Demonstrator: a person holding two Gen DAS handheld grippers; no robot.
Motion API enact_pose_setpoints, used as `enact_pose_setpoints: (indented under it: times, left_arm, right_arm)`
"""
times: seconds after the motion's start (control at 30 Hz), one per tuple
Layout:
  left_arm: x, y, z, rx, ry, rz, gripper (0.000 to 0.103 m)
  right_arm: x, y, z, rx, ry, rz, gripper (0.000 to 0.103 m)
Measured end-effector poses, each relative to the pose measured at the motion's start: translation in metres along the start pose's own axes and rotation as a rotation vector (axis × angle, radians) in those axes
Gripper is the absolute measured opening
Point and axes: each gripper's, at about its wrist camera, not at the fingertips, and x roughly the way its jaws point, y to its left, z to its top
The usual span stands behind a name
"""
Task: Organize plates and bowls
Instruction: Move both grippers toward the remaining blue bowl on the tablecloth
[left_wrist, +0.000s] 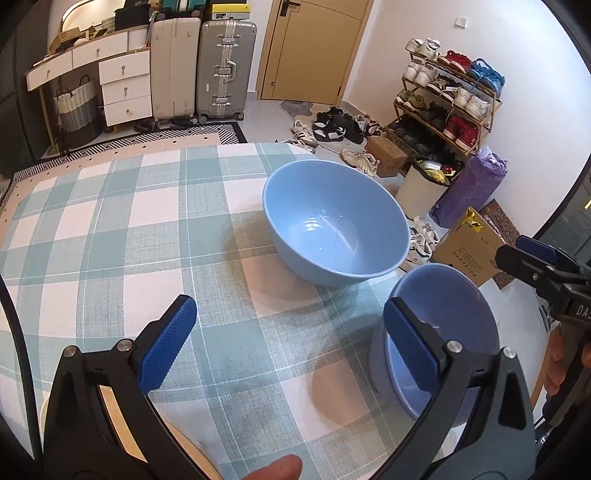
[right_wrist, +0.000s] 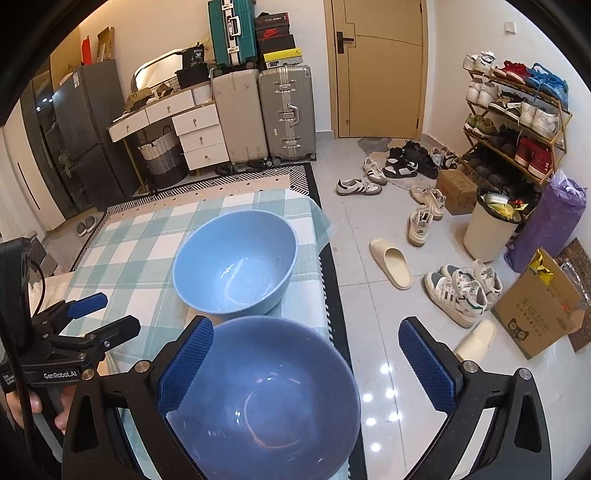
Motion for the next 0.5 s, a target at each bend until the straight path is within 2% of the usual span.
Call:
enact_pose_setpoints:
  times: [0.5]
  left_arm:
    - [0.041, 0.013, 0.023, -0.042, 0.028, 0.020, 0.100]
  right_arm:
    - [0.056, -0.004, 0.031, -0.016, 0.031, 0.032, 0.102]
